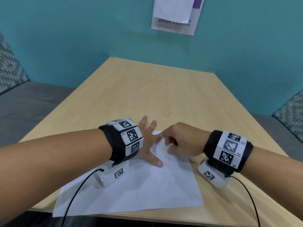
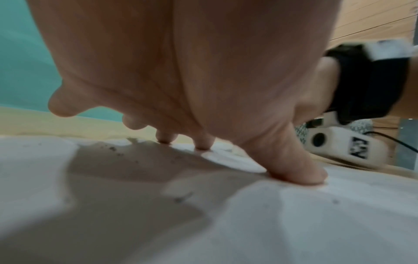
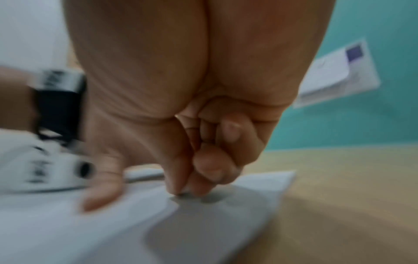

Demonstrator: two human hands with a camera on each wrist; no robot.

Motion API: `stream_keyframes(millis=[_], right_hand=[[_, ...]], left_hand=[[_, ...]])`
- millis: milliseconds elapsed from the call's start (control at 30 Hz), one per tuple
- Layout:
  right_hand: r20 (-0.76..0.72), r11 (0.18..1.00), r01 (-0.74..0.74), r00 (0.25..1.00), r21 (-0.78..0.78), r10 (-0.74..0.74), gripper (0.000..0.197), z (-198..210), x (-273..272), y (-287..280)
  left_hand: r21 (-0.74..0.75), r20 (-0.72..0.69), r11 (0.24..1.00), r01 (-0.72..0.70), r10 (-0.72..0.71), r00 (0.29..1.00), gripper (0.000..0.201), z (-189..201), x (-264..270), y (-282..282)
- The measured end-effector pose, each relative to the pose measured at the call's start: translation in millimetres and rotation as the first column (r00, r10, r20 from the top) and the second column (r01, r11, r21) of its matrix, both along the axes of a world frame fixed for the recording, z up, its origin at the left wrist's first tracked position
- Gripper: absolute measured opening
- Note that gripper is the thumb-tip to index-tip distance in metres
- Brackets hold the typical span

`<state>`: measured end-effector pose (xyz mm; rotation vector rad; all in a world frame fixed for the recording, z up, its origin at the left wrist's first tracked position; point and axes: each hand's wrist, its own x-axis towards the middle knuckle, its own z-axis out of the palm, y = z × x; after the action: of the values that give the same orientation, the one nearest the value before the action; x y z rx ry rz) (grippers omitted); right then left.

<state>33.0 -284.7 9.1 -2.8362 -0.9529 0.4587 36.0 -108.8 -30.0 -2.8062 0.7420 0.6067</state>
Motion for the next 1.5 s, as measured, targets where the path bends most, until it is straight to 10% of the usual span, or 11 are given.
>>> stream_keyframes(millis=[1500], right_hand=[[-0.049, 1.0, -0.019, 0.999, -0.002, 0.019, 0.011, -0.8, -15.7, -3.6]], left_hand=[[-0.035, -0.031, 0.998, 0.046, -0.047, 0.998, 0.109, 0.4, -0.9, -4.7]])
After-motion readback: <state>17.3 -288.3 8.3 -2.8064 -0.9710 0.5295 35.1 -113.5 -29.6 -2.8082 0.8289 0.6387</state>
